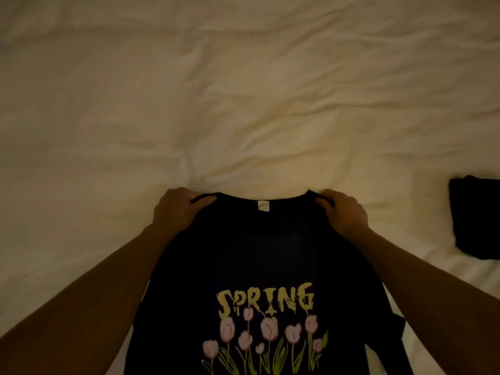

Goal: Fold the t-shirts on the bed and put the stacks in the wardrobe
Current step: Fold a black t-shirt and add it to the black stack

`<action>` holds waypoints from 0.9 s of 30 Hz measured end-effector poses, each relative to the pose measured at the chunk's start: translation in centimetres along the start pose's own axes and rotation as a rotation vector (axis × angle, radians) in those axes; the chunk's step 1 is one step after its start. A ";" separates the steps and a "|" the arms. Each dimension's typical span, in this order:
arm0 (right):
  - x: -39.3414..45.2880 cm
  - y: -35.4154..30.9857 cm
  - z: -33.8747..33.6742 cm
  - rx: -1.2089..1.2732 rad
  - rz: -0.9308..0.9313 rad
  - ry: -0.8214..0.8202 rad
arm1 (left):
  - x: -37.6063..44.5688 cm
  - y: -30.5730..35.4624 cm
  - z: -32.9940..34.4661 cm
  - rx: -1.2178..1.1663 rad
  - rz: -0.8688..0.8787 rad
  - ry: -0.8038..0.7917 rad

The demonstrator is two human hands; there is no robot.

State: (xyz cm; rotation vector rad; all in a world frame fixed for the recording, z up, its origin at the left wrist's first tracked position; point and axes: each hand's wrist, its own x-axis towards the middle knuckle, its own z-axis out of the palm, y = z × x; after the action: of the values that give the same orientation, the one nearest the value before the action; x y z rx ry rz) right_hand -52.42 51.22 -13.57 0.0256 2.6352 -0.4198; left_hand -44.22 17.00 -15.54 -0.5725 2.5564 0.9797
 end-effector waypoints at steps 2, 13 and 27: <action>0.2 -0.2 0.3 -0.029 0.027 -0.029 | 0.2 -0.2 0.3 0.021 -0.021 -0.030; -2.3 -6.1 0.6 -0.499 -0.091 0.034 | -4.0 -3.1 -3.3 -0.305 -0.126 -0.343; -13.7 -24.9 11.4 -0.553 -0.838 -0.390 | -17.0 -11.4 -1.6 -0.680 -0.418 -0.505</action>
State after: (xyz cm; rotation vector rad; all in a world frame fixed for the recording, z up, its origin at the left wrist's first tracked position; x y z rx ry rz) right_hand -37.35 24.77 -9.81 -1.2227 2.1663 0.0695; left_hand -24.44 12.29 -13.09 -0.8528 1.5521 1.5783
